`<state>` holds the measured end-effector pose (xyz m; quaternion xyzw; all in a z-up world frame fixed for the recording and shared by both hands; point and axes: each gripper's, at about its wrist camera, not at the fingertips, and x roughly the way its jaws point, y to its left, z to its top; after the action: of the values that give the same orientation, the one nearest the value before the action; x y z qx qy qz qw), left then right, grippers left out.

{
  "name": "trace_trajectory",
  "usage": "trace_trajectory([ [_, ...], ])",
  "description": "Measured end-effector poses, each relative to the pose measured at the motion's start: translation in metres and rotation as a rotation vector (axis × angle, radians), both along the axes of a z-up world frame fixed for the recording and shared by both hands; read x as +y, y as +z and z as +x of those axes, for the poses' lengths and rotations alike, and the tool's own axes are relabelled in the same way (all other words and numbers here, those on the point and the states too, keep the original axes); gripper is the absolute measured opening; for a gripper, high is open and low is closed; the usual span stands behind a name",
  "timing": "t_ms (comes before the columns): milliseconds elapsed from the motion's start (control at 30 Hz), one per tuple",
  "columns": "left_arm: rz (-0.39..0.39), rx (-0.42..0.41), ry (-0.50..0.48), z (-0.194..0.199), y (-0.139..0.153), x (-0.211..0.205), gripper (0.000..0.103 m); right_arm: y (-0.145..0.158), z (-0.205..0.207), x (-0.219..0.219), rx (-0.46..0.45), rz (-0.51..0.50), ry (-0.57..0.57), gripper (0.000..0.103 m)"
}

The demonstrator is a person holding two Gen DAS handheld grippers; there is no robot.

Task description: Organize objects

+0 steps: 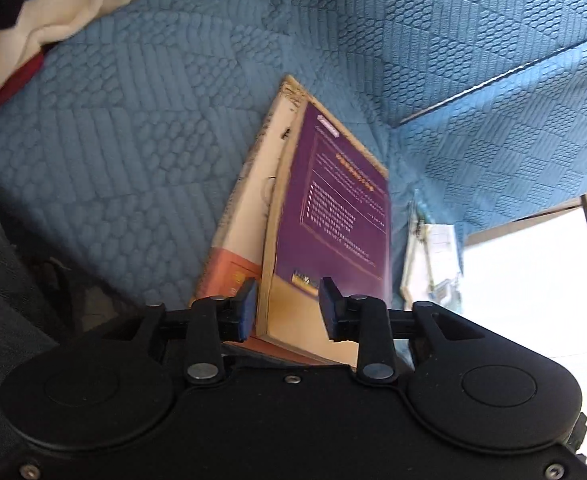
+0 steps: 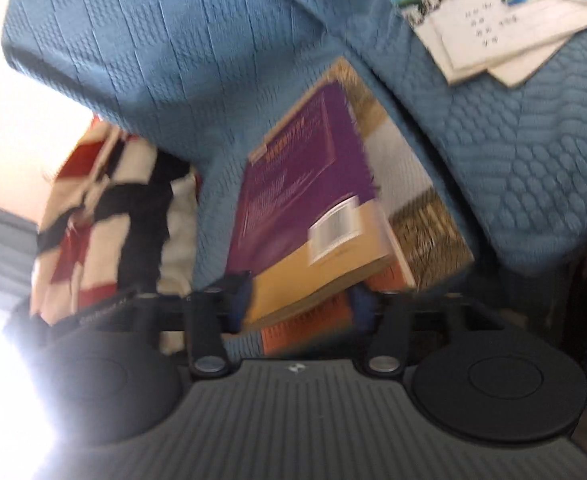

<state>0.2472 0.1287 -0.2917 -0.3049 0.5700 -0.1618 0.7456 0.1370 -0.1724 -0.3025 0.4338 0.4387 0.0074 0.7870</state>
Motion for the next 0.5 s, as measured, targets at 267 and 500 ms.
trace_trajectory([
  [267,0.024,-0.050,0.006,-0.001,0.001,0.002,0.038,0.037,-0.006,-0.014,-0.019,-0.202,0.043,0.065],
  [500,0.093,-0.155,-0.082,0.012,0.000,-0.023,0.041,0.025,0.034,-0.016,-0.088,-0.412,0.108,0.065],
])
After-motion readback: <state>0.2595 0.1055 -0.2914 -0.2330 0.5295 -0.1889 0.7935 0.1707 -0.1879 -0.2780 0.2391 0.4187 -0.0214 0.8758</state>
